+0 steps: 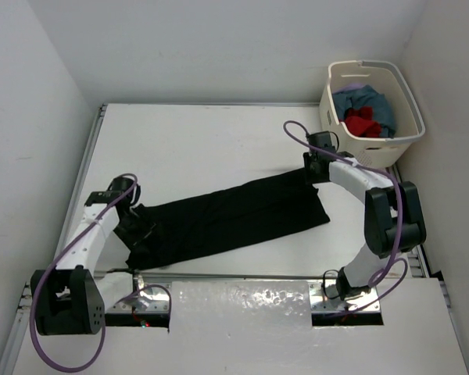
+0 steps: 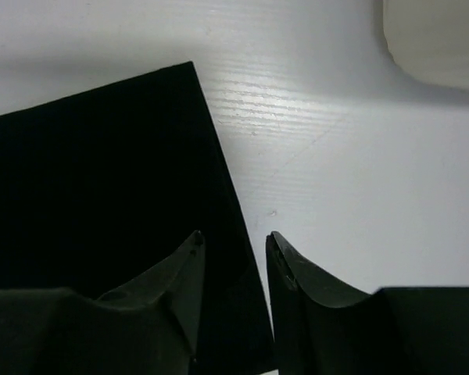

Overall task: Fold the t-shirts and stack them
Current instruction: Fold the other side of the tshirt into a rectangle, then rotate the tshirt 90 degrees

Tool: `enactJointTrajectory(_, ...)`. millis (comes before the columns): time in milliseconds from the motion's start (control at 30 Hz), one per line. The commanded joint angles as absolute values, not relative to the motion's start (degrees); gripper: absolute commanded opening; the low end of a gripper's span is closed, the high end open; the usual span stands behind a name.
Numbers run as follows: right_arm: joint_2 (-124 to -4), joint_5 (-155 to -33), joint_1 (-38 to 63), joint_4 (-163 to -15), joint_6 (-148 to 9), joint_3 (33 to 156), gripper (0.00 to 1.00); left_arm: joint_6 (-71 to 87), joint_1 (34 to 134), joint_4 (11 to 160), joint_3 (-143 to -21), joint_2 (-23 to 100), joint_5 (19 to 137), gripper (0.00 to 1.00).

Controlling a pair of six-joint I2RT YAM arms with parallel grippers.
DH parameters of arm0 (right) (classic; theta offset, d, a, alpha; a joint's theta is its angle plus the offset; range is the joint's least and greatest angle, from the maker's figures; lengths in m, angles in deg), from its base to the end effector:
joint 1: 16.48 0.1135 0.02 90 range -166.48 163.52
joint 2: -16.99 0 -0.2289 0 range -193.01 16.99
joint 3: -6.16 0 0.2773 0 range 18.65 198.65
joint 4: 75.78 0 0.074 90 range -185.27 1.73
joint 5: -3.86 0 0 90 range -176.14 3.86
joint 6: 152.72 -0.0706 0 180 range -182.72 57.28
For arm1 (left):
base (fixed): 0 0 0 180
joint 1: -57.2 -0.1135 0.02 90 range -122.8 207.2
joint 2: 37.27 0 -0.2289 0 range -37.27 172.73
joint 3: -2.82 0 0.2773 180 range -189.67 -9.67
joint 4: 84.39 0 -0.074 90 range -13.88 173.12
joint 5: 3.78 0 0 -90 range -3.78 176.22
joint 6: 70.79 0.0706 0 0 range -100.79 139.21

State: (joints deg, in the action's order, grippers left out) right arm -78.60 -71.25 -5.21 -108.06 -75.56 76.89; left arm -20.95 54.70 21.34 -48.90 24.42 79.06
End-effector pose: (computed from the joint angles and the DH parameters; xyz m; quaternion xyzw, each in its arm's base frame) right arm 0.3675 0.0547 0.1053 0.0497 0.9505 -0.0630 0.3002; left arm 0.1992 -0.0001 0.1237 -0.3596 0.9297 -0.0752 0.0273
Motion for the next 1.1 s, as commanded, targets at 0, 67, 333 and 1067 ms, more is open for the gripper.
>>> enactJointTrajectory(0,-76.52,-69.62,-5.58,-107.86,-76.87,77.19,0.45,-19.55,55.70,19.05,-50.89,24.52,77.25,0.66)
enactJointTrajectory(67,-76.26,-69.27,-5.58,-108.92,-76.78,77.63,0.50,-18.50,55.62,15.72,-54.30,24.87,77.78,0.72)
enactJointTrajectory(333,-73.01,-78.03,-5.23,-107.70,-75.28,80.09,0.99,-19.10,56.05,25.52,-61.62,28.73,76.65,1.00)
enactJointTrajectory(1067,-80.31,-89.92,-0.57,-106.64,-84.78,67.11,0.99,-18.16,58.34,53.77,-88.64,84.78,78.78,1.00)
